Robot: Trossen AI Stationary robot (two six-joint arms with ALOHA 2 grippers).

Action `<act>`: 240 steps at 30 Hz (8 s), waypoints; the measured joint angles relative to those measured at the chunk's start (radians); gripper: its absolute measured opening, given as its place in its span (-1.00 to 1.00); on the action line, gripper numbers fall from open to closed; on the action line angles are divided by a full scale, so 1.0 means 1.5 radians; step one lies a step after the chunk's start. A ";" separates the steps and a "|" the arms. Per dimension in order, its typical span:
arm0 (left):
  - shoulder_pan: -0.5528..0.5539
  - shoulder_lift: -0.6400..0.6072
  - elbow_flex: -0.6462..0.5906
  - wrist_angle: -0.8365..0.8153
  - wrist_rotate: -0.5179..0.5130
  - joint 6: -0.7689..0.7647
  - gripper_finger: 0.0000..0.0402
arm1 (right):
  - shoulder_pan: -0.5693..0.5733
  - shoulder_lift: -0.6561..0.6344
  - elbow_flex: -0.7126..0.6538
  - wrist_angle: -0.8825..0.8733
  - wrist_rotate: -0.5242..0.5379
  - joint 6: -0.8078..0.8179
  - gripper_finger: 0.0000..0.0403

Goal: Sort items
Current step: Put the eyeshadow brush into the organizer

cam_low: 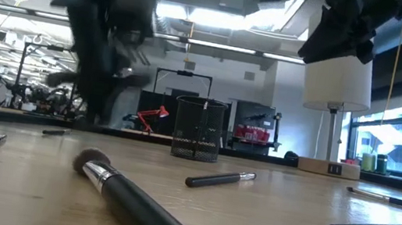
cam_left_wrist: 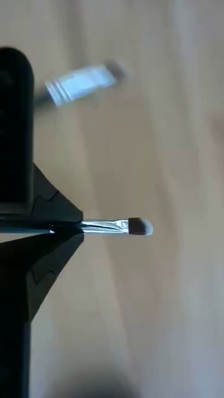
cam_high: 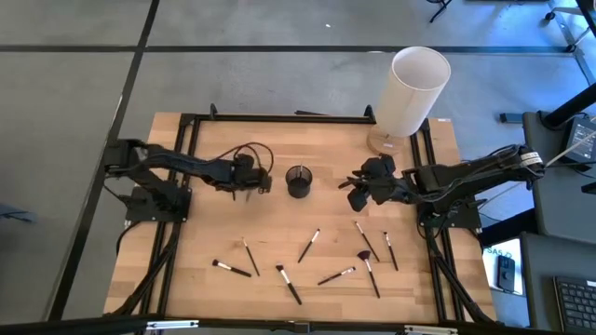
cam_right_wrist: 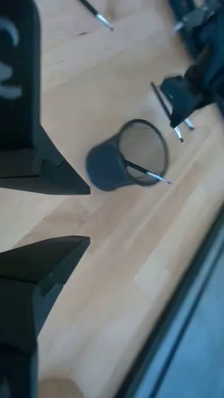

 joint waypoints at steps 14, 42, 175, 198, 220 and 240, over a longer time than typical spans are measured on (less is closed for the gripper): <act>-0.111 -0.030 0.001 0.664 -0.264 0.561 -0.87 | -0.007 -0.069 0.000 0.011 0.197 -0.044 -0.43; -0.081 0.240 0.001 0.975 -0.304 0.564 -0.69 | -0.028 -0.057 0.000 0.032 0.150 -0.059 -0.43; -0.055 0.085 0.082 0.597 -0.158 0.588 -0.46 | 0.039 -0.052 -0.065 -0.165 -0.120 0.210 -0.43; -0.205 -0.008 0.081 0.252 -0.312 0.554 -0.56 | 0.143 0.207 -0.066 -0.276 -0.492 0.462 -0.43; -0.235 -0.049 0.081 0.224 -0.316 0.604 -0.57 | 0.193 0.355 -0.063 -0.204 -0.541 0.483 -0.70; -0.211 -0.050 0.081 0.201 -0.344 0.586 -0.57 | 0.089 0.141 -0.014 -0.157 -0.180 0.339 -0.99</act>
